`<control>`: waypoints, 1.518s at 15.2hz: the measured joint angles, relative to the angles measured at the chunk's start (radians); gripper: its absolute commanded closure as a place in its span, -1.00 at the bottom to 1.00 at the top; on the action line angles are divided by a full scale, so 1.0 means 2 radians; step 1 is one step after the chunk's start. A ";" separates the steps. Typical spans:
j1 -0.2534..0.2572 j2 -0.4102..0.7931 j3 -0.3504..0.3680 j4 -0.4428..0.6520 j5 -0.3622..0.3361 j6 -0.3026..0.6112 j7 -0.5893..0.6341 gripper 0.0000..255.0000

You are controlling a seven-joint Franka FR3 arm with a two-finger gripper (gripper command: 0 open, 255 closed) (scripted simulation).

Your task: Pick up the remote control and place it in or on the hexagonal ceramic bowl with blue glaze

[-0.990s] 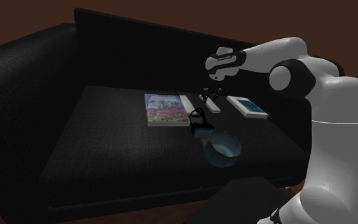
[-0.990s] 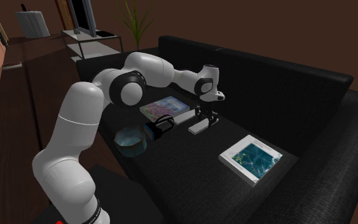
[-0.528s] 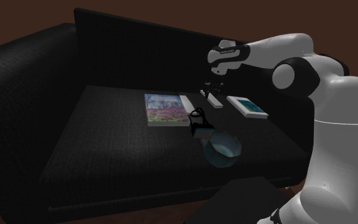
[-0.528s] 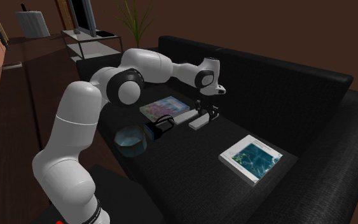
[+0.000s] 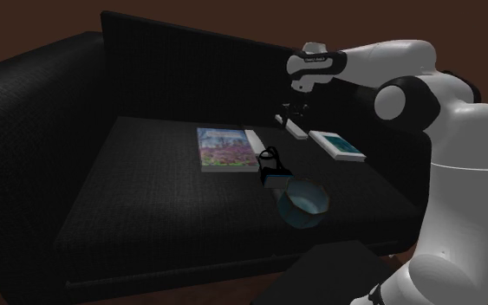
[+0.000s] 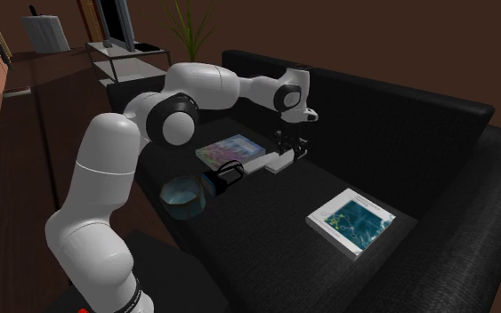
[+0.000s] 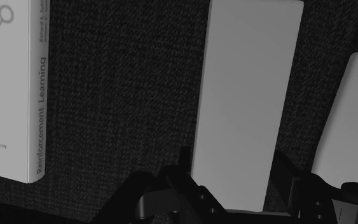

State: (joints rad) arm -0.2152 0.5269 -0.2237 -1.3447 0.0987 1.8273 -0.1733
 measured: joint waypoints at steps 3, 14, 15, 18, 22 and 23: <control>0.000 -0.003 0.000 0.015 -0.001 -0.017 0.001 1.00; -0.006 0.003 -0.001 0.099 -0.001 -0.096 0.002 1.00; -0.008 0.005 -0.001 0.108 0.000 -0.102 0.002 1.00; 0.010 -0.047 -0.002 0.032 -0.010 -0.079 0.013 1.00; 0.036 -0.141 -0.001 -0.099 -0.030 -0.040 0.034 1.00; 0.042 -0.159 0.001 -0.126 -0.034 -0.030 0.041 1.00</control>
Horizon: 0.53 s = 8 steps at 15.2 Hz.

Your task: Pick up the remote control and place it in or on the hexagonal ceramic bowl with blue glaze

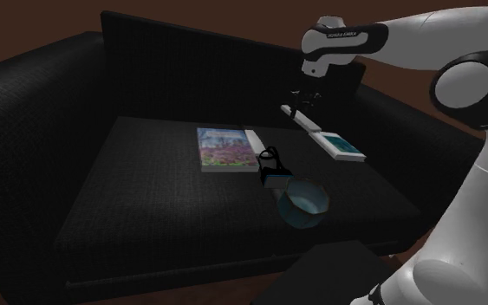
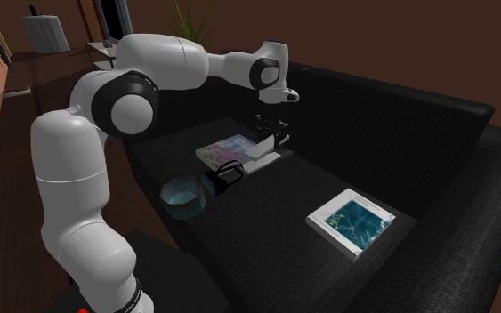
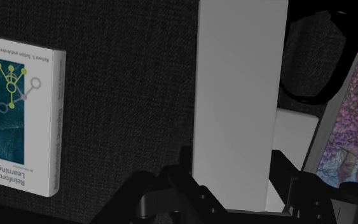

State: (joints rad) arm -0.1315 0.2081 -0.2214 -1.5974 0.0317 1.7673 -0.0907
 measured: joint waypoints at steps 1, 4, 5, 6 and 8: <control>0.005 -0.024 0.002 -0.034 -0.005 0.010 0.007 1.00; 0.018 -0.085 0.008 -0.102 -0.018 0.019 0.028 1.00; 0.022 -0.104 0.012 -0.127 -0.022 0.025 0.037 1.00; 0.026 -0.125 0.016 -0.151 -0.026 0.029 0.045 1.00; 0.030 -0.162 0.021 -0.195 -0.032 0.035 0.058 1.00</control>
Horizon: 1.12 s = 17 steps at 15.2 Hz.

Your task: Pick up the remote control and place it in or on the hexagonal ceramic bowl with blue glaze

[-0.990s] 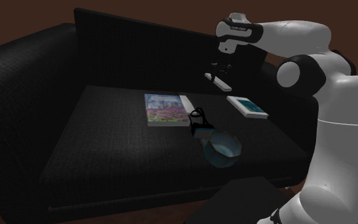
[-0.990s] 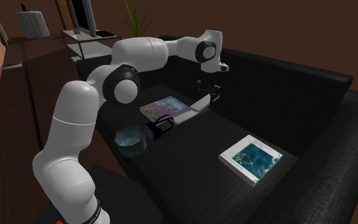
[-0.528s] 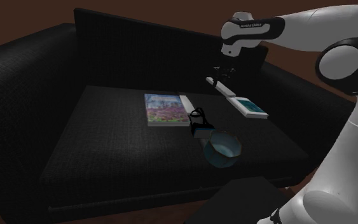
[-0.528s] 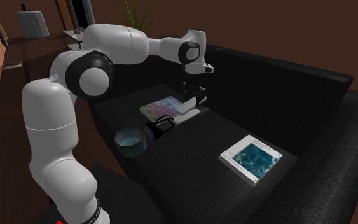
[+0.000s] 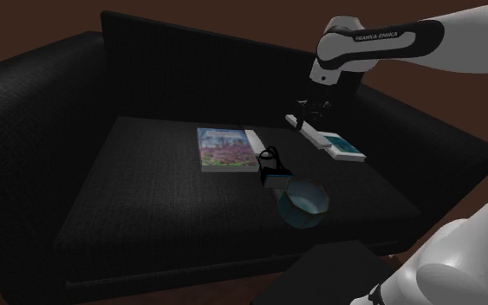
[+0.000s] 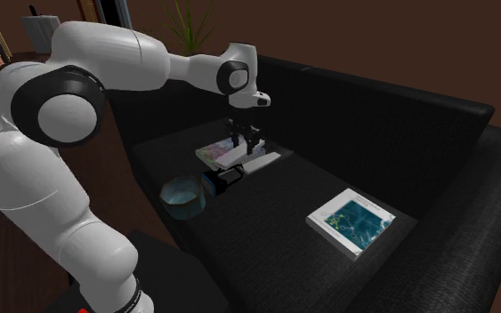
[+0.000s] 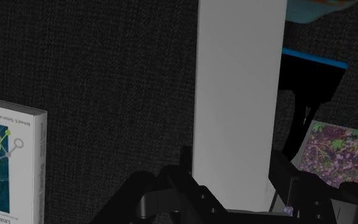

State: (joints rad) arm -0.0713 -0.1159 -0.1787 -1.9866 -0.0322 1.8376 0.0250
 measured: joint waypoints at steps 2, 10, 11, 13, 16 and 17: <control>0.007 -0.034 0.011 -0.040 -0.004 0.006 0.019 1.00; 0.026 -0.178 0.054 -0.175 -0.003 -0.004 0.084 1.00; 0.029 -0.191 0.061 -0.182 0.000 -0.010 0.092 1.00; 0.034 -0.223 0.071 -0.206 0.005 -0.018 0.105 1.00; 0.045 -0.267 0.092 -0.233 0.017 -0.035 0.130 1.00; 0.046 -0.273 0.094 -0.242 0.019 -0.032 0.133 1.00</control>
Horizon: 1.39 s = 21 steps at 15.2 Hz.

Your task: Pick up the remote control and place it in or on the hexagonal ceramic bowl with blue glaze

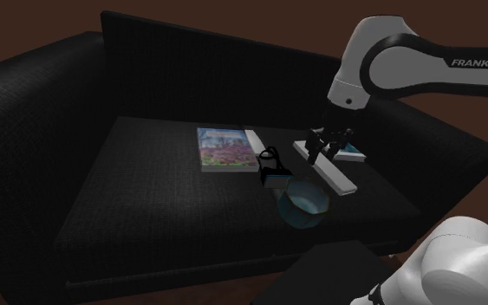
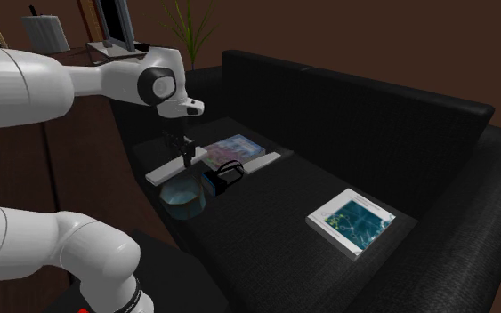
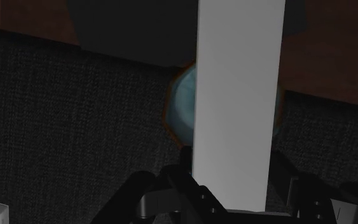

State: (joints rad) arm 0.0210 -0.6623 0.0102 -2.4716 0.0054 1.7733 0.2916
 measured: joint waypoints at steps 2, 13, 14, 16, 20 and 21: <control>0.001 -0.004 0.001 -0.014 0.001 0.010 0.001 1.00; 0.001 0.007 0.002 -0.084 0.002 0.091 0.002 1.00; 0.001 0.009 0.002 -0.086 0.001 0.095 0.002 1.00; 0.001 0.010 0.002 -0.088 0.001 0.098 0.002 1.00; 0.001 0.010 0.002 -0.089 0.001 0.099 0.002 -1.00; 0.001 0.010 0.002 -0.089 0.001 0.099 0.002 -1.00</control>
State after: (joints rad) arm 0.0224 -0.6420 0.0140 -2.6491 0.0080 1.9710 0.2948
